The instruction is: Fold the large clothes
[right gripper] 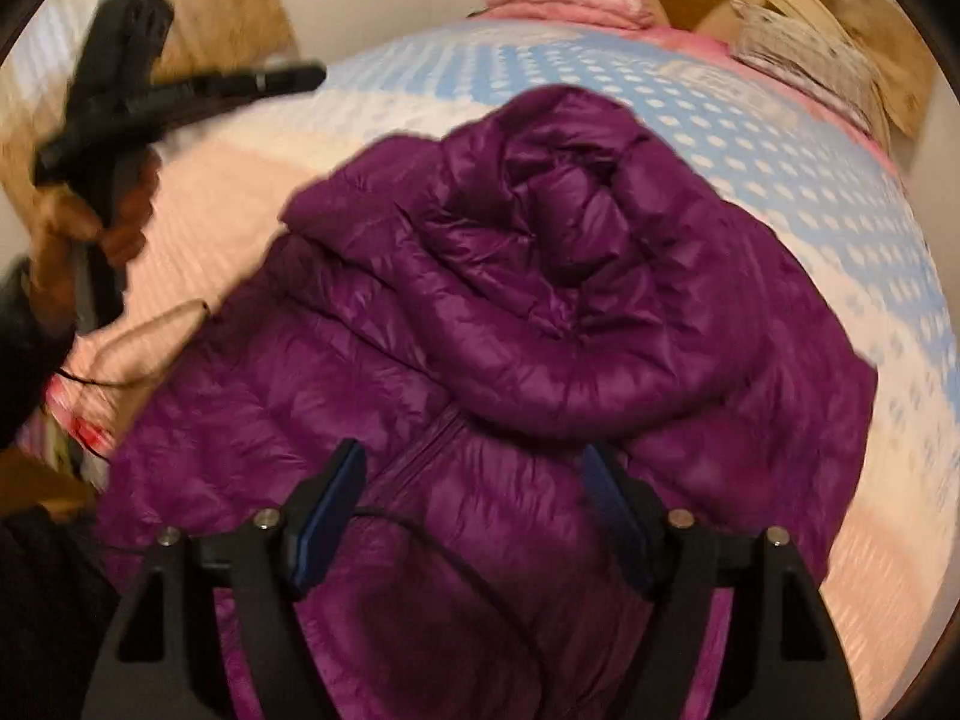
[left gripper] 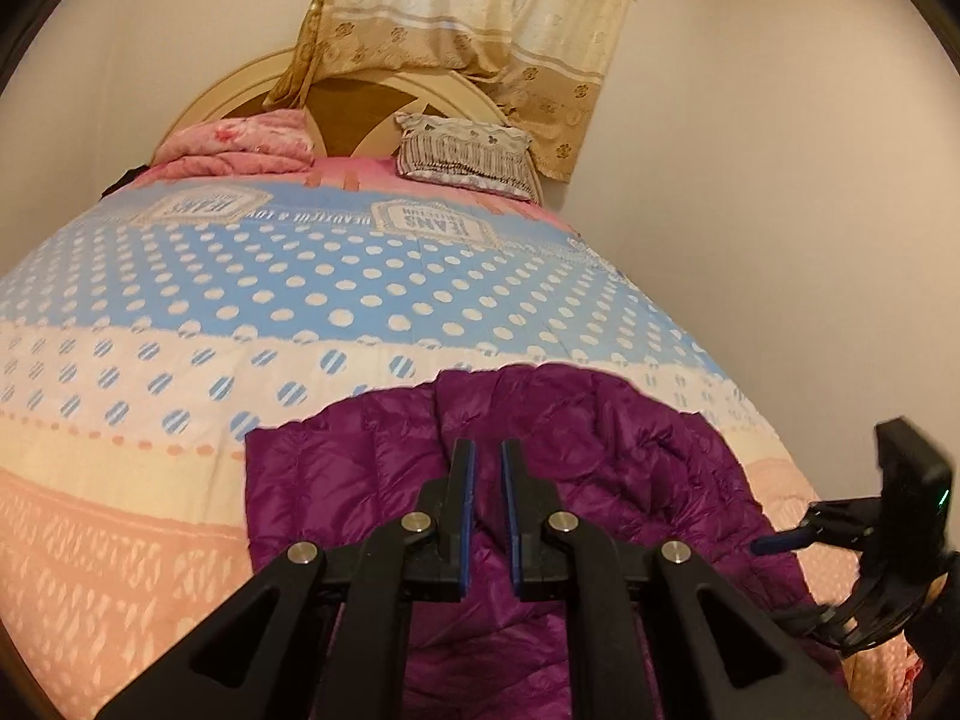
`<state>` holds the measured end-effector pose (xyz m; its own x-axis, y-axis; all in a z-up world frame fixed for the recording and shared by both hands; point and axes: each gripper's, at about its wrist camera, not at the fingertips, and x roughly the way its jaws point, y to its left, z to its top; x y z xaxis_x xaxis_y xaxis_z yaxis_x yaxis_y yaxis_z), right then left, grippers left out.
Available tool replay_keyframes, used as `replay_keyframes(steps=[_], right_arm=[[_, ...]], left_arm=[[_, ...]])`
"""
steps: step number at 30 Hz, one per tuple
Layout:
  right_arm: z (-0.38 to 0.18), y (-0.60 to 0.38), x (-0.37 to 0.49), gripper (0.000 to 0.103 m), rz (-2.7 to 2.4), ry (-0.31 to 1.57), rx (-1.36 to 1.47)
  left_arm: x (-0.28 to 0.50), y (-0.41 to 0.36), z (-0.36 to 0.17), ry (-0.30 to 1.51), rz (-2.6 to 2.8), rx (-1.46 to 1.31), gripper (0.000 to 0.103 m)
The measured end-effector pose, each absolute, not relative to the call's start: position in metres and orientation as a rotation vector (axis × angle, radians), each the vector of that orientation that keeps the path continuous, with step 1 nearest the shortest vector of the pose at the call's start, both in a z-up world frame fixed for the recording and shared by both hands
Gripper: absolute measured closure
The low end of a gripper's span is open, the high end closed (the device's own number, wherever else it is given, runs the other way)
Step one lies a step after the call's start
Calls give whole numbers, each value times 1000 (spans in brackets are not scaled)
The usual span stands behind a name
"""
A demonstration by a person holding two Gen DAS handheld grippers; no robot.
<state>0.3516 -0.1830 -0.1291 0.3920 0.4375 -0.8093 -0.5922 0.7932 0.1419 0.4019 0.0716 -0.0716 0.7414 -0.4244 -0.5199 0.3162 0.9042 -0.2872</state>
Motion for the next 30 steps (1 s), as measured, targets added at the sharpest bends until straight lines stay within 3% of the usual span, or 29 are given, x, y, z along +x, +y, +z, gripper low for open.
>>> replay_keyframes(steps=[5,9,13,19,22,27,30], right_arm=[[-77,-237,384,26,503,779,150],[-81,-253,428,41,279,762,377],[-122,-210,454,50,360,881,310],[-177,-207,438,52,349,957,146],[-172,-210,429,50,346,961,167],[-128,-233,409,50,277,797,187],[-115,-234,422,49,221,762,198]], left_arm=[[437,36,-58,610,-427,-162,95],[472,-13,-68,647,-436,-120,95],[468,-30,-116,773,-428,-97,95],[452,-20,-191,824,-363,-57,95],[455,-14,-179,851,-357,-88,95],[446,-15,-130,700,-345,-117,95],[457,-34,-127,701,-346,-117,95]])
